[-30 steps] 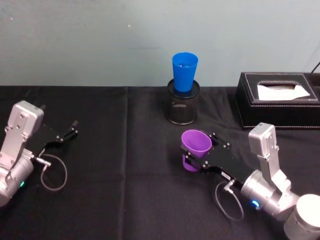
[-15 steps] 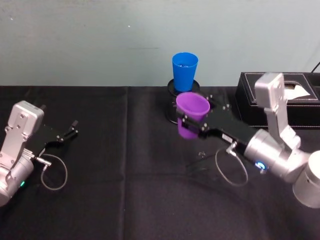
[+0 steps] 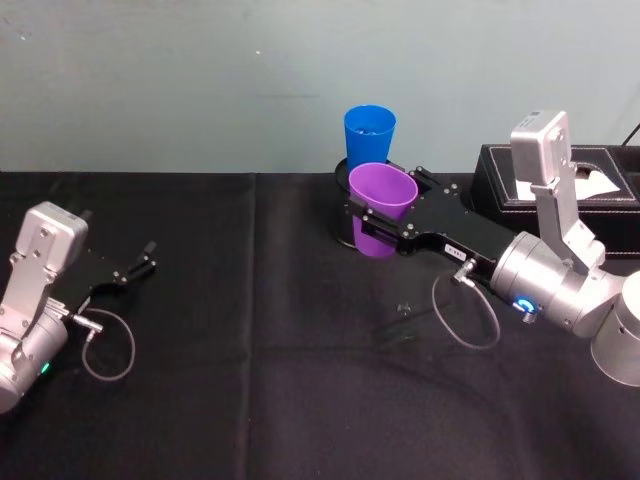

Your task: Pick up one cup with a gripper and tap it against the other cup.

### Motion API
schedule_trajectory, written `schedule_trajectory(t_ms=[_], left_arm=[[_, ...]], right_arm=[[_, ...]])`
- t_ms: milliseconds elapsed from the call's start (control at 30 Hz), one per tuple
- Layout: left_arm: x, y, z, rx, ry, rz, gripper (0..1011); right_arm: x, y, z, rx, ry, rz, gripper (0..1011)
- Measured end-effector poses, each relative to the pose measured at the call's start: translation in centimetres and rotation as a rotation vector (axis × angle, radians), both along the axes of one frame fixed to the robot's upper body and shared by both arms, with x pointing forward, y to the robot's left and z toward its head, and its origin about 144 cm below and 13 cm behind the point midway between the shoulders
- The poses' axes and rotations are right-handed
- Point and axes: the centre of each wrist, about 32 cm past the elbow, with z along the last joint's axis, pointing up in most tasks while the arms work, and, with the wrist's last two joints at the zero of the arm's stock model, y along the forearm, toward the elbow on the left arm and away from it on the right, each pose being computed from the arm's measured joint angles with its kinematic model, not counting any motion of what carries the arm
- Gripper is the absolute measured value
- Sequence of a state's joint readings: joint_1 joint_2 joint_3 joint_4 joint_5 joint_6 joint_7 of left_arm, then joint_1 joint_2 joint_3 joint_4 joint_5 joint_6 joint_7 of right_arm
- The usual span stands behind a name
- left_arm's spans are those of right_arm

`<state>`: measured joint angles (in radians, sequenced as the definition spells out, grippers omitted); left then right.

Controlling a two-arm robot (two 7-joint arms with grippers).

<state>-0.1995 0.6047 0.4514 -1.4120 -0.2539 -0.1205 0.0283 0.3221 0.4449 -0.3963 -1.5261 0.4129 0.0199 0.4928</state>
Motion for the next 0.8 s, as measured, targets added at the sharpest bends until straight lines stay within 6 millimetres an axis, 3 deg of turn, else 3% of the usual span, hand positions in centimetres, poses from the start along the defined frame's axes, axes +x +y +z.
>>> schedule_trajectory(t_ms=[800], left_arm=[[0.0,0.0,0.0,0.0,0.0,0.0,1000]], right_arm=[[-0.09,0.03,-0.13,0.002,-0.002,-0.004,726]])
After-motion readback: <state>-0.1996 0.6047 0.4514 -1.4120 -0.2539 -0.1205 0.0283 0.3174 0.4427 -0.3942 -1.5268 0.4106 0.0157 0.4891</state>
